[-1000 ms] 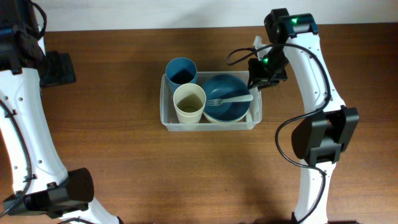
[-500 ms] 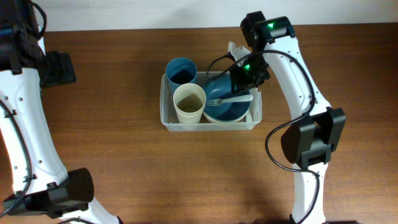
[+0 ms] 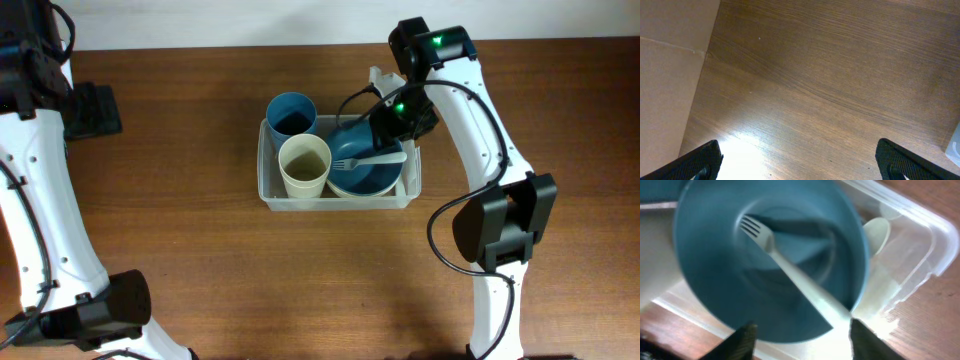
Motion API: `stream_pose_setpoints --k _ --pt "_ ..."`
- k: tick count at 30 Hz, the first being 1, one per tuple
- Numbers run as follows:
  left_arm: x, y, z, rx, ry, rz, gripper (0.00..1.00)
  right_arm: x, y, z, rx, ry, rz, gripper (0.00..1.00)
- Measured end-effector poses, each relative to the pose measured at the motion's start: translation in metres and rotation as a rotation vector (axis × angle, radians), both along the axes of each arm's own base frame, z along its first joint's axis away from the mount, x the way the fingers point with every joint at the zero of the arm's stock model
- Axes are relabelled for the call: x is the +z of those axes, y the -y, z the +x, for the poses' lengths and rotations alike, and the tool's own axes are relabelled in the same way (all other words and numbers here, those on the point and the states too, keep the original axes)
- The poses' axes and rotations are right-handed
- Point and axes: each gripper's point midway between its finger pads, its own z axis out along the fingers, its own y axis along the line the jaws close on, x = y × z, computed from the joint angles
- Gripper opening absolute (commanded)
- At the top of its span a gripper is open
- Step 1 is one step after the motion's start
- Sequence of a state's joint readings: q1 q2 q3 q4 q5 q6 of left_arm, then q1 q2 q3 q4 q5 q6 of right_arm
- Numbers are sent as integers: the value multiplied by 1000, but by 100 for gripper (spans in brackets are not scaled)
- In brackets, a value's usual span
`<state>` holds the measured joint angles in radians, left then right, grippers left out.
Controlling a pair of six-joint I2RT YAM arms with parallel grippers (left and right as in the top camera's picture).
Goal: Pack container
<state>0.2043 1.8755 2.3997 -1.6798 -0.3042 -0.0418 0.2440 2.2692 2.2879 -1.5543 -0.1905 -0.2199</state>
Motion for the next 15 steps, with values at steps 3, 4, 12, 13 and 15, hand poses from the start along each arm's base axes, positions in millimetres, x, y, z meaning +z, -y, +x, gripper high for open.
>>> stream_pose_setpoints --k 3,4,12,13,15 --pt "0 0 0 0 0 0 100 -1 8 2 94 27 -38 78" --pt "0 0 0 0 0 0 100 -1 9 3 118 34 -45 82" --pt "0 0 0 0 0 0 100 -2 0 6 360 89 11 97" --pt "0 0 0 0 0 0 100 -2 -1 6 373 90 18 98" --pt "0 0 0 0 0 0 100 -3 -3 5 397 91 30 98"
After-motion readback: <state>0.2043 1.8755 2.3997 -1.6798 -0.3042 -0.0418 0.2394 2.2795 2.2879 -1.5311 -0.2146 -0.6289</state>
